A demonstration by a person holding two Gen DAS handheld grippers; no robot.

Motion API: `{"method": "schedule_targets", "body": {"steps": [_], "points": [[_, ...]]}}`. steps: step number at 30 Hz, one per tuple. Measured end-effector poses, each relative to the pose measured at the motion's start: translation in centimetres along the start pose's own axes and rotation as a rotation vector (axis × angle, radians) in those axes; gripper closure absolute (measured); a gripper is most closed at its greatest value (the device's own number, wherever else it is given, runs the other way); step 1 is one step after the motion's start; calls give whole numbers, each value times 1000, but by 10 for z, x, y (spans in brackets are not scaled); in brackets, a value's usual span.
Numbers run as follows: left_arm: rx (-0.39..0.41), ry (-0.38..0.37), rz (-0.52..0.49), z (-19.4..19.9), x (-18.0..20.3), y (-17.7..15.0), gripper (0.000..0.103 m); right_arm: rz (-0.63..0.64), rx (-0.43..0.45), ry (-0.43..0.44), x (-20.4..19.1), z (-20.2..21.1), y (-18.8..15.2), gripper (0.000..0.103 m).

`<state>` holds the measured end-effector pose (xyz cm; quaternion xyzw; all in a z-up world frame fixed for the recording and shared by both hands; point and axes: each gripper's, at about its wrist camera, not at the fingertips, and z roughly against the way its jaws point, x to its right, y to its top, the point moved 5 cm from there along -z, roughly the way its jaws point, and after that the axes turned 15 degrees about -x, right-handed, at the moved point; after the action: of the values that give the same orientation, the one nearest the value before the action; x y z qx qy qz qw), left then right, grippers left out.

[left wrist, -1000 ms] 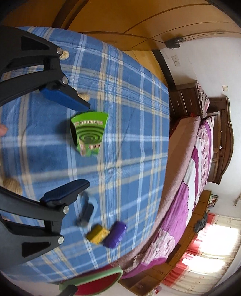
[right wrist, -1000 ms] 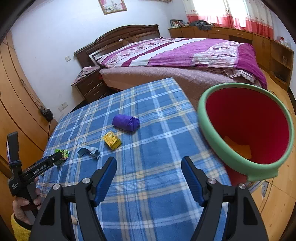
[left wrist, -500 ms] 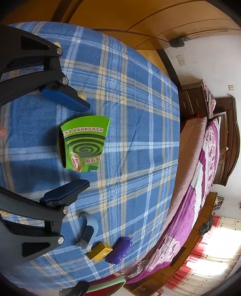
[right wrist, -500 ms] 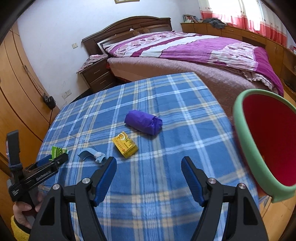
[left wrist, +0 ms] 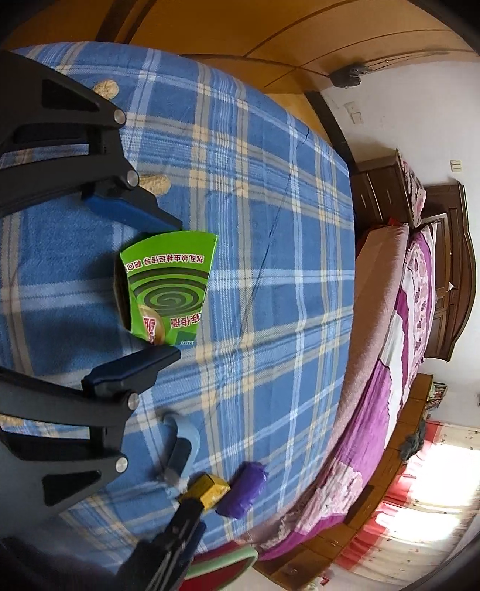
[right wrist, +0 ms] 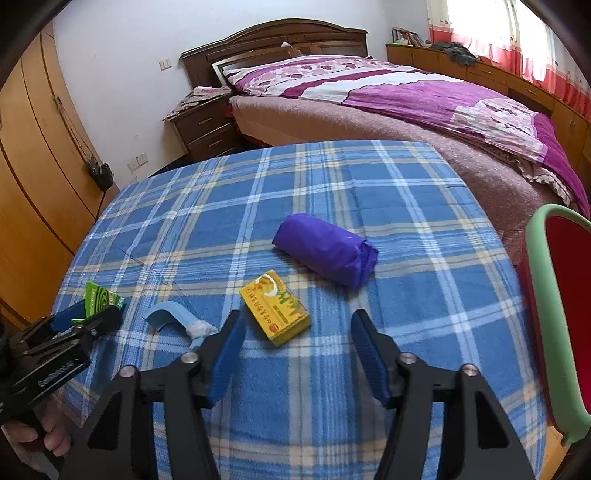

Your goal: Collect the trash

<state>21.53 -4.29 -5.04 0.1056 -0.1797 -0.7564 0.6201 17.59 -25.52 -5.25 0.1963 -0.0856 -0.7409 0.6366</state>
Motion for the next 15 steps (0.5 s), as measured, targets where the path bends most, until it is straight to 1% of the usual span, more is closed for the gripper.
{"method": "schedule_targets", "body": {"steps": [4,5,7,10,15], "points": [[20,-14,3,9,1,1,41,23,5,-18,-3,-5,2,56],[23,-19,5,11,1,1,41,29,4,-17,-3,-6,2,57],[27,-30,12,14,2,2,41,40,9,-20,-5,-6,2,65],[36,-41,15,19,6,0,41,52,18,-23,-5,-5,0,67],[42,-56,21,25,10,-2,41,52,25,-5,-5,-1,-4,68]]}}
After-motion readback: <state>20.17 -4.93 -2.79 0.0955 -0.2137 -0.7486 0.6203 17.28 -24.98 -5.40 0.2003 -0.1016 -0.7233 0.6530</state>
